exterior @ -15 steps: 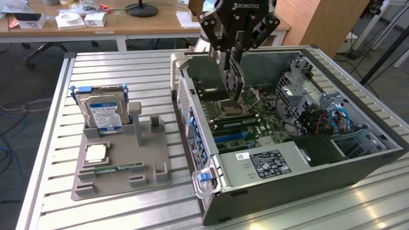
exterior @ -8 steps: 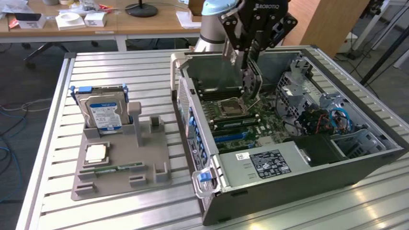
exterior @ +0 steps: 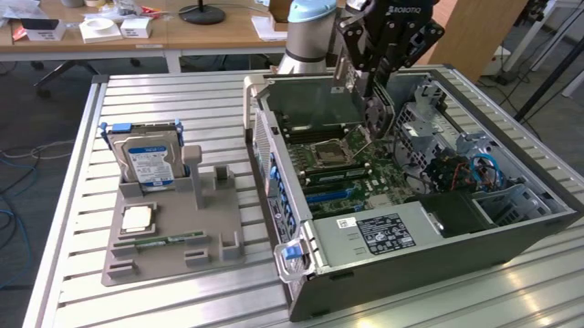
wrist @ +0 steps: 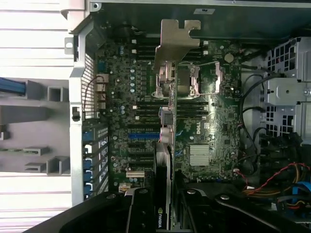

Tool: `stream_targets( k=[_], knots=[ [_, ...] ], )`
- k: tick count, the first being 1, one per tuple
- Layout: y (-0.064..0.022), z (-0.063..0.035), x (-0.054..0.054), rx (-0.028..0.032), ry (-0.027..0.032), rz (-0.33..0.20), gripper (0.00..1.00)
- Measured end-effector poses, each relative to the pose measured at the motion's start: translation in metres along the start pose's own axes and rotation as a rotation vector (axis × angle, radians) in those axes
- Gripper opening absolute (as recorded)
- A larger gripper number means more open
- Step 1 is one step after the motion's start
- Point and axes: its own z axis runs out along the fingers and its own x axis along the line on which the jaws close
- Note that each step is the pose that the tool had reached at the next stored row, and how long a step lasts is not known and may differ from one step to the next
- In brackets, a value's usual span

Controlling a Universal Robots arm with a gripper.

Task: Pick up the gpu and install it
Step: 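Pick up the gpu and move the gpu toward the slot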

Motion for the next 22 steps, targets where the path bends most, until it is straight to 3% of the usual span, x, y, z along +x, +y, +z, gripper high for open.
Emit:
stream_targets(
  k=[17, 22],
  knots=[
    [0.0012, 0.0012, -0.049, -0.0053, 0.0008, -0.021, 0.26],
    [0.0013, 0.0014, -0.056, -0.0064, 0.0011, -0.028, 0.26]
  ],
)
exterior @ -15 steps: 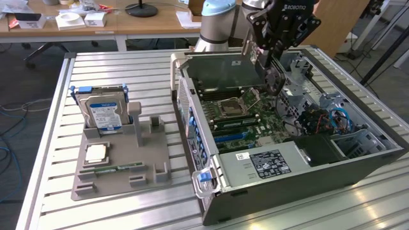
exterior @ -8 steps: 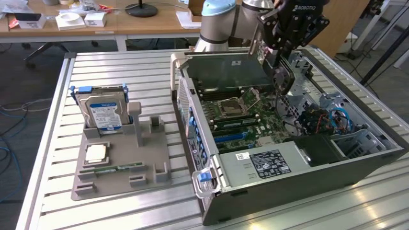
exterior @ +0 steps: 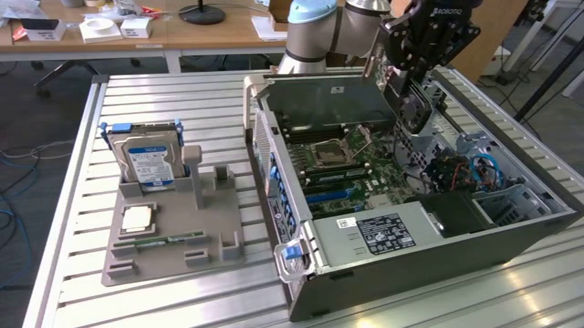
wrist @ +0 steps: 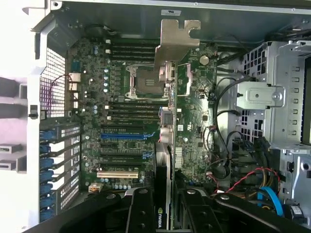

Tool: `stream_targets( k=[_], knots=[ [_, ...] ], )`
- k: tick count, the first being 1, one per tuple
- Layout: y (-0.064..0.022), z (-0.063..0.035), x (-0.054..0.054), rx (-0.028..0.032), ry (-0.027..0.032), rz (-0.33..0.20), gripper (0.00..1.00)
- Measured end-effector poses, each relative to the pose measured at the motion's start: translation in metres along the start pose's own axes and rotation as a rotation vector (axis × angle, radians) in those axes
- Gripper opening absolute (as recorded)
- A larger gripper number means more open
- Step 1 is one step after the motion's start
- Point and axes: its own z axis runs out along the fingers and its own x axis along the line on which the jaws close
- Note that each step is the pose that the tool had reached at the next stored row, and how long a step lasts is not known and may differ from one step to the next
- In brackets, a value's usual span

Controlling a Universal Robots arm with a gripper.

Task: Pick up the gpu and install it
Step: 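Pick up the gpu and move the gpu toward the slot, then insert the gpu into the slot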

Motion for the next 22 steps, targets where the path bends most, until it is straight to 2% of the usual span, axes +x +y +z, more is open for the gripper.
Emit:
stream_targets(
  k=[3, 11, 22],
  knots=[
    [0.0000, 0.0000, 0.000, -0.0002, 0.0000, 0.000, 0.26],
    [0.0000, 0.0003, -0.011, -0.0003, 0.0001, -0.002, 0.26],
    [0.0000, 0.0003, -0.011, -0.0003, 0.0001, -0.002, 0.26]
  ],
)
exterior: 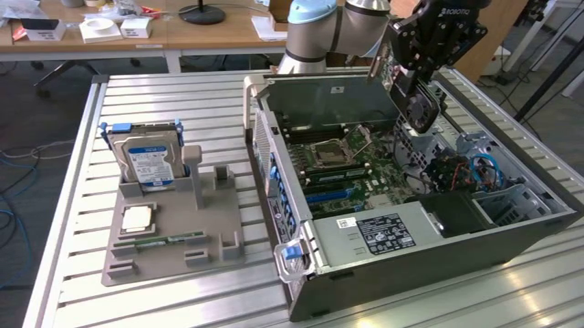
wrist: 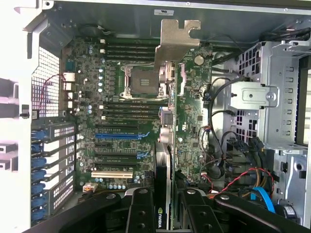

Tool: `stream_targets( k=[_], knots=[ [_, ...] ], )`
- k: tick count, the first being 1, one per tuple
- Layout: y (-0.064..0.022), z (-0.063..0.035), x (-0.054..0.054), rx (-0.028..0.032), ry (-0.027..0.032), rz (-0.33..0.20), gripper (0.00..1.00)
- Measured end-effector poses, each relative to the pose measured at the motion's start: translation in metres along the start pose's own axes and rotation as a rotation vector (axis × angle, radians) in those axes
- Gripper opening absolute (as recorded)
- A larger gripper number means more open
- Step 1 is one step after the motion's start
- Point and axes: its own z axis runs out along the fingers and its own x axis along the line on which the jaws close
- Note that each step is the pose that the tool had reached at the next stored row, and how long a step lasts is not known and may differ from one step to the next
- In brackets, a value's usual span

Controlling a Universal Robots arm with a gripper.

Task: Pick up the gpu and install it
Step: 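Insert the gpu into the slot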

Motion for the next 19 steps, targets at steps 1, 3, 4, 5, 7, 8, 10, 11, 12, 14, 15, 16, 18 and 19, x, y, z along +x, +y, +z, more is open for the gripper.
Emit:
stream_targets(
  k=[1, 3, 4, 5, 7, 8, 10, 11, 12, 14, 15, 16, 18, 19],
  knots=[
    [0.0000, 0.0000, 0.0000, 0.0000, 0.0000, 0.000, 0.26],
    [0.0000, 0.0000, 0.0000, -0.0001, -0.0001, 0.000, 0.26],
    [0.0000, 0.0000, 0.0000, 0.0000, 0.0000, -0.001, 0.26],
    [0.0000, 0.0000, 0.0000, 0.0000, 0.0001, -0.003, 0.26],
    [0.0000, 0.0001, 0.0000, -0.0003, 0.0007, -0.018, 0.26],
    [0.0000, 0.0002, 0.0000, -0.0006, 0.0013, -0.033, 0.26],
    [0.0000, 0.0004, 0.0000, -0.0016, 0.0027, -0.069, 0.26],
    [0.0000, 0.0005, 0.0000, -0.0020, 0.0034, -0.087, 0.26],
    [0.0000, 0.0006, 0.0000, -0.0025, 0.0042, -0.105, 0.26],
    [0.0000, 0.0009, 0.0000, -0.0033, 0.0057, -0.142, 0.26],
    [0.0000, 0.0010, 0.0000, -0.0037, 0.0065, -0.161, 0.26],
    [0.0000, 0.0011, 0.0000, -0.0041, 0.0072, -0.179, 0.26],
    [0.0000, 0.0013, 0.0001, -0.0050, 0.0087, -0.215, 0.26],
    [-0.0001, 0.0014, 0.0001, -0.0055, 0.0094, -0.233, 0.26]
  ],
)
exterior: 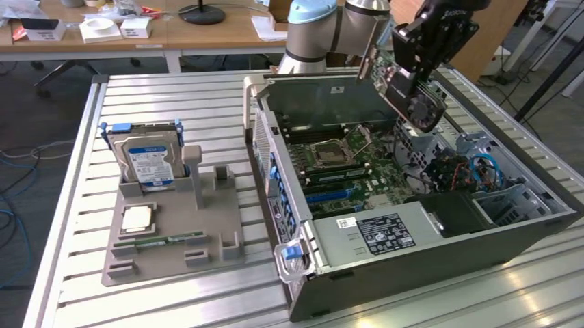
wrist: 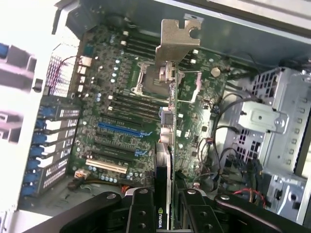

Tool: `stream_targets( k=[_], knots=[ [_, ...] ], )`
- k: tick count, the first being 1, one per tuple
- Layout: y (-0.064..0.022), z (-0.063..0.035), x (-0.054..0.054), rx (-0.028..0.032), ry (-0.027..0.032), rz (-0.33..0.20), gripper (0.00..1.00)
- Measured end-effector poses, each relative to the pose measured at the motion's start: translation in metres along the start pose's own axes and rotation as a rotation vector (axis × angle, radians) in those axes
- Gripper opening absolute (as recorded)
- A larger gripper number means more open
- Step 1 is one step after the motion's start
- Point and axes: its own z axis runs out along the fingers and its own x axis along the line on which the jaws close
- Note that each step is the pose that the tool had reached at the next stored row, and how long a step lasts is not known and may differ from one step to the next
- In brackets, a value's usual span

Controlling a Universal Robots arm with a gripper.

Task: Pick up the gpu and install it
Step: 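Insert the gpu into the slot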

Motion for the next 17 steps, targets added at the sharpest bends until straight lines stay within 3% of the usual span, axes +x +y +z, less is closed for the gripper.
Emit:
stream_targets(
  k=[17],
  knots=[
    [-0.0001, 0.0020, 0.0000, -0.0073, 0.0124, -0.309, 0.26]
  ],
)
